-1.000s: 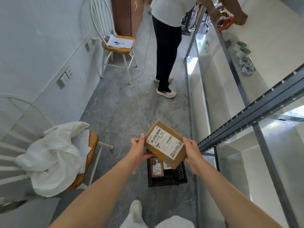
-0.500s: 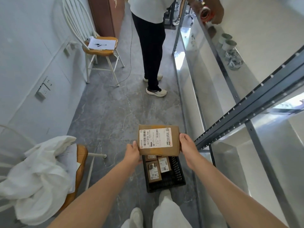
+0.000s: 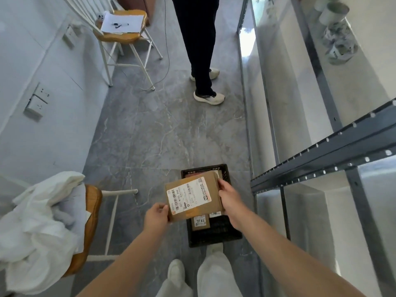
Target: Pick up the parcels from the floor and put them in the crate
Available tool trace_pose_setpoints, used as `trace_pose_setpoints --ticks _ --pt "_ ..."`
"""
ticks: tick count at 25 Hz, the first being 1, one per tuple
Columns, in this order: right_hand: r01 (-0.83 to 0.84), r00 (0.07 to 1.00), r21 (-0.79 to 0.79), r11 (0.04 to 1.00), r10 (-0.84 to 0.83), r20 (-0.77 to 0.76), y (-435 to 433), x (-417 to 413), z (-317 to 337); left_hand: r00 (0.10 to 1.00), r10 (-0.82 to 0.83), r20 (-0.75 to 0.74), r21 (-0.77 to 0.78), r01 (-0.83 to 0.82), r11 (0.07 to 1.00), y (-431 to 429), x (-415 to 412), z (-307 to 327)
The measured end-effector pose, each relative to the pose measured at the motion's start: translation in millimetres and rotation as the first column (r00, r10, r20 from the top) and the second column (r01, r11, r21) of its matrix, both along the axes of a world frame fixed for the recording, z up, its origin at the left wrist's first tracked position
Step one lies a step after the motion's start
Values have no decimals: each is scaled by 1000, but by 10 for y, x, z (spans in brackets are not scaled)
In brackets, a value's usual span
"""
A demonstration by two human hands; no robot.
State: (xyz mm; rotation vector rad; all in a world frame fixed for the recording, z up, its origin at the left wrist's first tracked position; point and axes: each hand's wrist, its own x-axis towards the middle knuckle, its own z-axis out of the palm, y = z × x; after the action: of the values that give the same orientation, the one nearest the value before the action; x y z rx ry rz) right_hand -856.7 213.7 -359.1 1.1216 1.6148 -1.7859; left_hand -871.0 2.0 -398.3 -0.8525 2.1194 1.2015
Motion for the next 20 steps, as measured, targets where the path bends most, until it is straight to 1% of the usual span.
trace_pose_setpoints --ticks 3,5,7,11,14,17,20 --pt "6 995 -42 999 -2 100 177 40 -413 998 -52 39 -82 55 995 121 1 -377" --pt "3 980 -41 999 5 199 311 133 -692 995 -48 90 -75 55 996 216 51 -627" --pt "-30 968 -25 999 35 249 406 225 -938 989 -11 148 -36 17 999 269 142 -873" --pt "-25 952 2 1000 23 305 464 271 -1445 983 27 181 40 -35 999 350 252 -1351" --pt "-72 948 35 997 58 314 412 182 -2004 988 33 149 35 -39 999 345 177 -1865" --pt "-118 951 65 991 94 294 372 120 -2603 991 -16 132 27 12 1000 354 0 -2403" --pt "-136 943 105 985 97 318 427 80 -3286 987 -100 124 11 100 995 469 -167 -3019"
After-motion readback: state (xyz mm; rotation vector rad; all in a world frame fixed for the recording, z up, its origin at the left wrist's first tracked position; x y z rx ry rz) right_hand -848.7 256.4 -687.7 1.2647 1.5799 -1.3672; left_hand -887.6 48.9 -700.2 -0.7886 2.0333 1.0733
